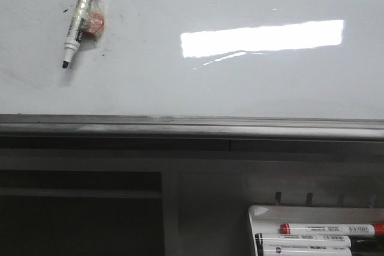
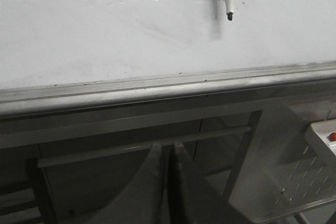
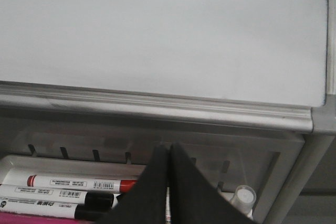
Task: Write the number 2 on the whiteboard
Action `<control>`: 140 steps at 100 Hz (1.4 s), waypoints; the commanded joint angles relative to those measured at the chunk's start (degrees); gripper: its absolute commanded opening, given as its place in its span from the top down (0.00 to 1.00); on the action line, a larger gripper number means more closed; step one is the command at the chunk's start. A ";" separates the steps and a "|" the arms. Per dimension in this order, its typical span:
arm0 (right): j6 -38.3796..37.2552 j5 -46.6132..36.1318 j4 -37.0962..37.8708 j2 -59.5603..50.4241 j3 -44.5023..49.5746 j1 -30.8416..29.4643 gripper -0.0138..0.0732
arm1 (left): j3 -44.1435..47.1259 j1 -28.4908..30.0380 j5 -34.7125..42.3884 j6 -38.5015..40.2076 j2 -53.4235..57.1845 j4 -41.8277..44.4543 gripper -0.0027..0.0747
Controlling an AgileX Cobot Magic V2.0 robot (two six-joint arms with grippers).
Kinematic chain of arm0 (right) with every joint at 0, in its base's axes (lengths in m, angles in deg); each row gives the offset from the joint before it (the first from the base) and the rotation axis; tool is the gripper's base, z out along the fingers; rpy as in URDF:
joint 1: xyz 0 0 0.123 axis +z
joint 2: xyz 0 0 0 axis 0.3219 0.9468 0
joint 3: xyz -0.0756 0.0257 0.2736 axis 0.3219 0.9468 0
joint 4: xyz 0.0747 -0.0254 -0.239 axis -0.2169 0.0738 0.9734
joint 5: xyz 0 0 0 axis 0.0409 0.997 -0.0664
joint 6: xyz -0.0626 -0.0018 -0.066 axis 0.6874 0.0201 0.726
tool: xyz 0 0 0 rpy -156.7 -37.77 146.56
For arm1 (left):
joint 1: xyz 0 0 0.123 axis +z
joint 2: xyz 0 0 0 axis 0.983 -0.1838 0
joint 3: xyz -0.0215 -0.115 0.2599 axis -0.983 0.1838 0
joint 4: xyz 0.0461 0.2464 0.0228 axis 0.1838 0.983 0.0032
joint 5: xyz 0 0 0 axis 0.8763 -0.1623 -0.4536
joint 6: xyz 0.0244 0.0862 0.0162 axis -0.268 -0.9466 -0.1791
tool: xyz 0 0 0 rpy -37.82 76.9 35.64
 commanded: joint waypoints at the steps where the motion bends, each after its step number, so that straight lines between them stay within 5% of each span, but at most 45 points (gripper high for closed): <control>1: 0.14 -1.45 1.59 -1.01 1.41 -0.46 0.93 | 0.66 0.33 3.22 0.50 1.50 0.80 0.99; 27: 0.14 -14.29 6.62 -1.01 1.41 -0.46 0.93 | 0.66 0.33 4.47 0.50 1.50 0.89 0.99; 36: 0.07 -20.26 4.79 -1.01 1.41 -0.46 0.93 | 0.66 0.22 9.20 0.50 1.50 -7.93 0.99; 44: -4.39 -25.07 -6.37 -1.01 1.41 -0.46 0.93 | 0.66 0.22 14.19 0.50 1.50 -22.83 0.99; 60: -8.52 -24.89 -31.59 -1.01 1.29 -0.46 0.93 | 0.53 0.22 23.87 0.50 1.50 -34.04 0.99; 71: -8.52 -23.83 -40.71 -1.01 1.29 -0.46 0.93 | 0.42 0.22 27.71 0.50 1.50 -41.05 0.99; 86: -8.52 -20.76 -44.43 -1.01 -1.32 -0.46 0.92 | -3.26 0.22 26.90 0.40 1.07 -34.99 0.99; 109: -0.63 -10.68 -41.54 -1.01 -11.36 -0.46 0.83 | -17.56 0.22 12.50 0.40 -9.80 -11.34 0.97; 131: 8.08 -1.27 -41.54 1.22 -19.27 -0.46 0.42 | -30.79 0.22 5.53 0.28 -26.96 -7.14 0.47; 140: 10.53 2.38 -41.54 2.81 -21.12 -0.46 0.37 | -34.25 0.22 2.92 -3.50 -32.96 -7.12 0.42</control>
